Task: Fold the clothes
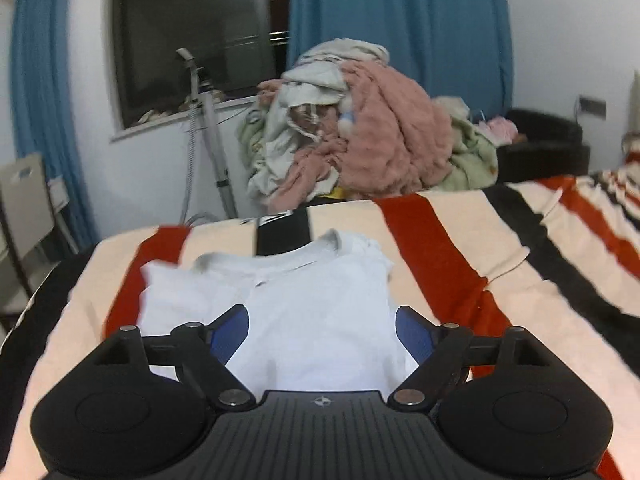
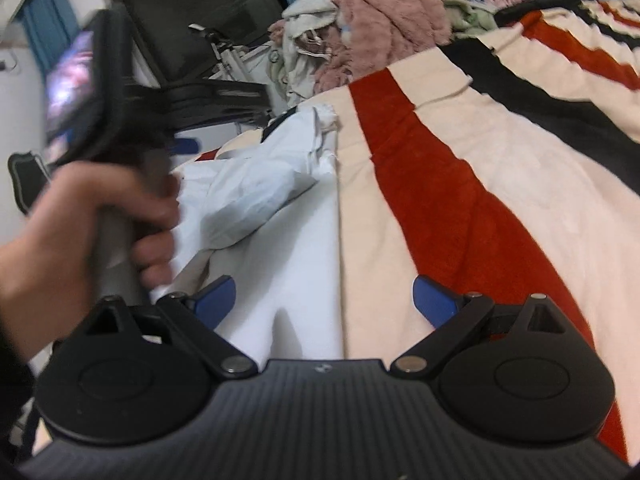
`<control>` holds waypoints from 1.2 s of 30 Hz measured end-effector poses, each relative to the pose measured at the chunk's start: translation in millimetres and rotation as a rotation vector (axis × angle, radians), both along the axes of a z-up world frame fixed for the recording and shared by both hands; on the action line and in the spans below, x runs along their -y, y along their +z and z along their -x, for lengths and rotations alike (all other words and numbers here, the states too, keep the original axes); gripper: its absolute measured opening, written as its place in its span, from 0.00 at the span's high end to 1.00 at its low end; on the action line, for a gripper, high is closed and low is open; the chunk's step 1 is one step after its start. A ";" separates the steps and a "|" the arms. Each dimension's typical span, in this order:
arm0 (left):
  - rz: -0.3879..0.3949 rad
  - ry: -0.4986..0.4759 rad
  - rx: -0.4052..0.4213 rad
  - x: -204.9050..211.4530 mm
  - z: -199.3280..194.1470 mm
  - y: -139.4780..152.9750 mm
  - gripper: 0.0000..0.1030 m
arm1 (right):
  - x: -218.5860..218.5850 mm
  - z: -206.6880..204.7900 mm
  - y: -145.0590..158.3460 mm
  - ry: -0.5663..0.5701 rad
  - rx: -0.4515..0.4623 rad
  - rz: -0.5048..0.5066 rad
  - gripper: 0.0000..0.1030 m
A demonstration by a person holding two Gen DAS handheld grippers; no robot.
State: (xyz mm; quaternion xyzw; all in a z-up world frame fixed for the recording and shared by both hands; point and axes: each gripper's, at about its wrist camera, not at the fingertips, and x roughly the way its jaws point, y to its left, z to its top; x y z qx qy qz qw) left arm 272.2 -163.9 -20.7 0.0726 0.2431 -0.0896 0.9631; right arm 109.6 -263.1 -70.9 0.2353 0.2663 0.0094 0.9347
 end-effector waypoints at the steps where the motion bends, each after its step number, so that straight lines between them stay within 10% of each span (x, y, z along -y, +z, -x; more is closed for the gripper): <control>1: 0.024 -0.004 -0.006 -15.8 16.6 7.5 0.19 | -2.3 1.6 1.5 0.007 0.009 0.015 0.06; 15: 0.142 0.020 -0.102 -166.8 274.7 34.5 0.15 | -36.1 44.5 35.0 0.096 0.076 0.185 0.06; 22: 0.396 0.185 -0.100 -272.7 288.0 38.2 0.15 | -84.6 87.6 47.8 0.283 0.106 0.176 0.07; 25: 0.448 0.249 -0.087 -309.7 286.1 42.7 0.15 | -118.6 93.1 47.7 0.424 0.065 0.124 0.29; 36: 0.523 0.350 -0.096 -363.1 278.9 41.4 0.15 | -255.5 95.2 29.1 0.793 -0.092 0.232 0.45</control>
